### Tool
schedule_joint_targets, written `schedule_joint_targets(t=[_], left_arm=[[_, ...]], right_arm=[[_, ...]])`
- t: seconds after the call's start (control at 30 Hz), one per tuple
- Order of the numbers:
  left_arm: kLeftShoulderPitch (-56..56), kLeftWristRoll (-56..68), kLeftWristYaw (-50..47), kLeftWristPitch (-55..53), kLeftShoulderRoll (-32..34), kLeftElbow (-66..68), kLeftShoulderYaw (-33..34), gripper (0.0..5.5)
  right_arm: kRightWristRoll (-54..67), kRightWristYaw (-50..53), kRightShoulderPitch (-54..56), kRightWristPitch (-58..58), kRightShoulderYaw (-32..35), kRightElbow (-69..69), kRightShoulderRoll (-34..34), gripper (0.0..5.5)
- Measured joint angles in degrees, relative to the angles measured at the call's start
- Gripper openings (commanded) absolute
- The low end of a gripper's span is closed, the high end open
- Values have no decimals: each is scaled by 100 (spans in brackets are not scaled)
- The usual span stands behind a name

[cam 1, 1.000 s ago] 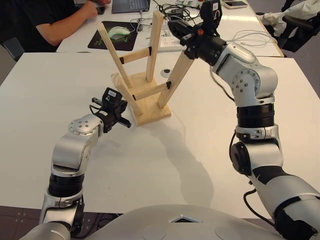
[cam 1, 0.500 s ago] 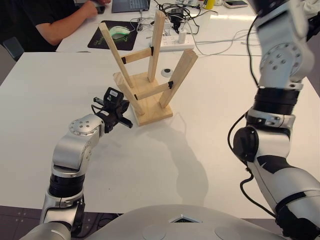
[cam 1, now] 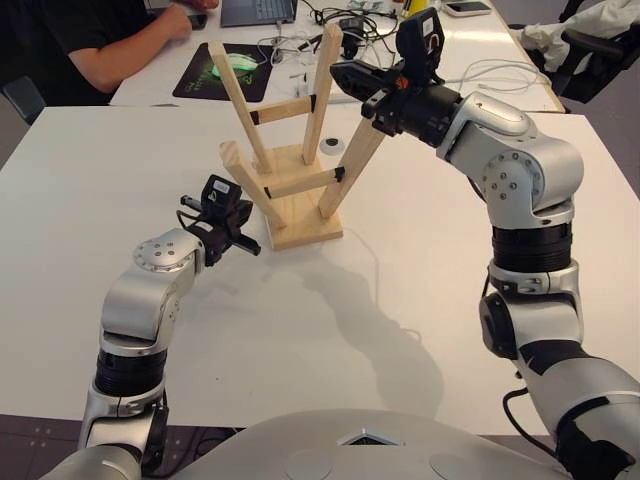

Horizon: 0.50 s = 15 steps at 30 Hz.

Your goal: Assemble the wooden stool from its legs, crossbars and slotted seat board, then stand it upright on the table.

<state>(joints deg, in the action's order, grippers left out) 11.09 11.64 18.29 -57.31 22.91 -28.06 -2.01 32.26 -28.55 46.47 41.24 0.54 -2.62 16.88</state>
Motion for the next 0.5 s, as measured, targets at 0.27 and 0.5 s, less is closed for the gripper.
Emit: schedule_joint_targets(t=[0.27, 0.5], left_arm=[[-33, 4, -226, 172, -112, -116, 304, 0], [-963, -192, -1342, 1052, -1089, -1311, 1067, 0]], right_arm=[[212, 979, -373, -1146, 1533, 68, -472, 2], [28, 1746, -1987, -1044, 1806, 1026, -525, 2]])
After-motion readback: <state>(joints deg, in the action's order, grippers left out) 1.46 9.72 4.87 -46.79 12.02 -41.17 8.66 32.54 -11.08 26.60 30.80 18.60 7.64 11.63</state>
